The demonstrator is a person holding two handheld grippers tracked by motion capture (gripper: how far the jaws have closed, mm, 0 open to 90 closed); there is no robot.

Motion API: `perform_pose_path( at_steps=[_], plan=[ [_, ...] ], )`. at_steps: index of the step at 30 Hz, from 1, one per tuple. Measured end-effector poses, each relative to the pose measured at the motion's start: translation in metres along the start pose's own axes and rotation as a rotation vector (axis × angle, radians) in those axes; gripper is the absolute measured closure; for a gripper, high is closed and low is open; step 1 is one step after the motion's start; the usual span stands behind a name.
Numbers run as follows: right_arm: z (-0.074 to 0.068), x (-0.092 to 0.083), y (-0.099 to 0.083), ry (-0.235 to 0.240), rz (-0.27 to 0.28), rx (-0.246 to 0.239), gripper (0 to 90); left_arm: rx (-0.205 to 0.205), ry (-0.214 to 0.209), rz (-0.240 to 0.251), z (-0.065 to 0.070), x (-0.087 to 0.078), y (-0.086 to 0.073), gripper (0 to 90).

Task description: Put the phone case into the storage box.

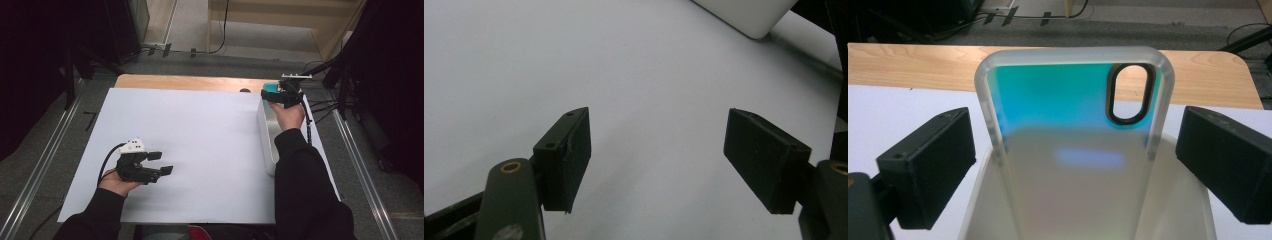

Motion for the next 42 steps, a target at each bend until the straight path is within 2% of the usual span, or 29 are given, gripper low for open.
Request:
perform_pose_path(
  at_steps=[11, 22, 34, 42],
  plan=[
    [-0.004, 0.000, 0.005, 0.022, -0.001, -0.006, 1.4, 0.005, -0.003, -0.007, 0.000, 0.000, -0.001, 26.8],
    [-0.008, -0.010, 0.022, 0.038, 0.028, -0.006, 1.4, 0.004, -0.004, -0.009, 0.000, 0.000, -0.001, 26.8],
    [-0.011, -0.027, 0.038, 0.045, 0.029, -0.050, 1.5, 0.002, -0.003, -0.009, 0.000, 0.000, -0.001, 26.8],
    [-0.020, -0.034, 0.040, 0.092, 0.012, -0.061, 1.5, 0.002, -0.005, -0.008, 0.000, 0.000, -0.001, 26.8]
  ],
)
Point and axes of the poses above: each handheld gripper's, and its own axes: x roughly forward along the jaws, y roughly out of its top, z roughly to its right, the point moved 10 cm from there along x, roughly forward along the jaws, and after that the axes turned 4 degrees about -z, right-handed, at the moved point
